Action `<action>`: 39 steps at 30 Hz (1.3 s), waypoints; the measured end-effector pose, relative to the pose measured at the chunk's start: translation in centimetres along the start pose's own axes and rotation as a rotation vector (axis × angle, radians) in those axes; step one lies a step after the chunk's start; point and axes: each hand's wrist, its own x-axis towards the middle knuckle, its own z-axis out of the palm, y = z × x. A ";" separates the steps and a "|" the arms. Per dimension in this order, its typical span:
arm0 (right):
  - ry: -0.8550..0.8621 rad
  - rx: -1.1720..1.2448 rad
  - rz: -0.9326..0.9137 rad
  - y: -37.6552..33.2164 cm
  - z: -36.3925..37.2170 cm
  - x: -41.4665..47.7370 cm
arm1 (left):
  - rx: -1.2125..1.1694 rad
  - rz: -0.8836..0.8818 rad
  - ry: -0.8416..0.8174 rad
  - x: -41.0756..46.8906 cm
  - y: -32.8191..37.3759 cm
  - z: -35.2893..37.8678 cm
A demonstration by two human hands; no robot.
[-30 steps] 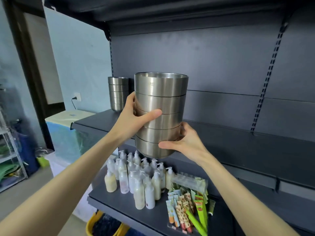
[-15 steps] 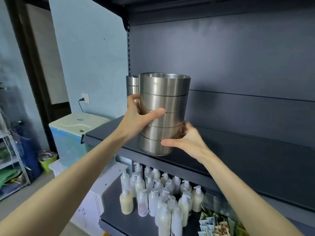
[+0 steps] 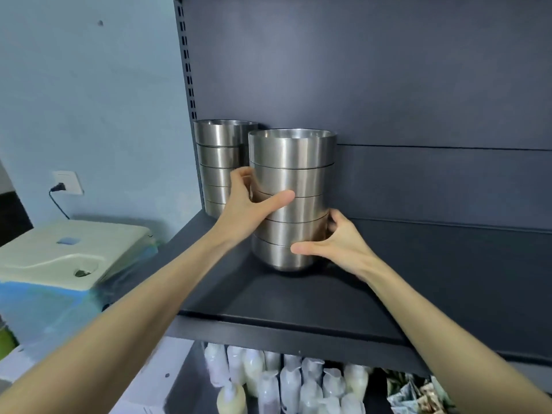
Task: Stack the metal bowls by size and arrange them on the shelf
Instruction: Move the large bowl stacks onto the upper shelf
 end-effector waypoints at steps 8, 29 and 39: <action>0.125 -0.056 0.089 1.0 0.7 3.3 | -0.073 0.020 -0.131 4.6 -2.9 -0.2; 0.249 -0.215 0.079 1.4 1.4 8.5 | 0.174 0.065 0.116 8.7 -4.3 0.4; 0.275 -0.228 0.076 1.2 1.8 9.4 | 0.294 0.068 0.082 9.4 -3.4 -0.5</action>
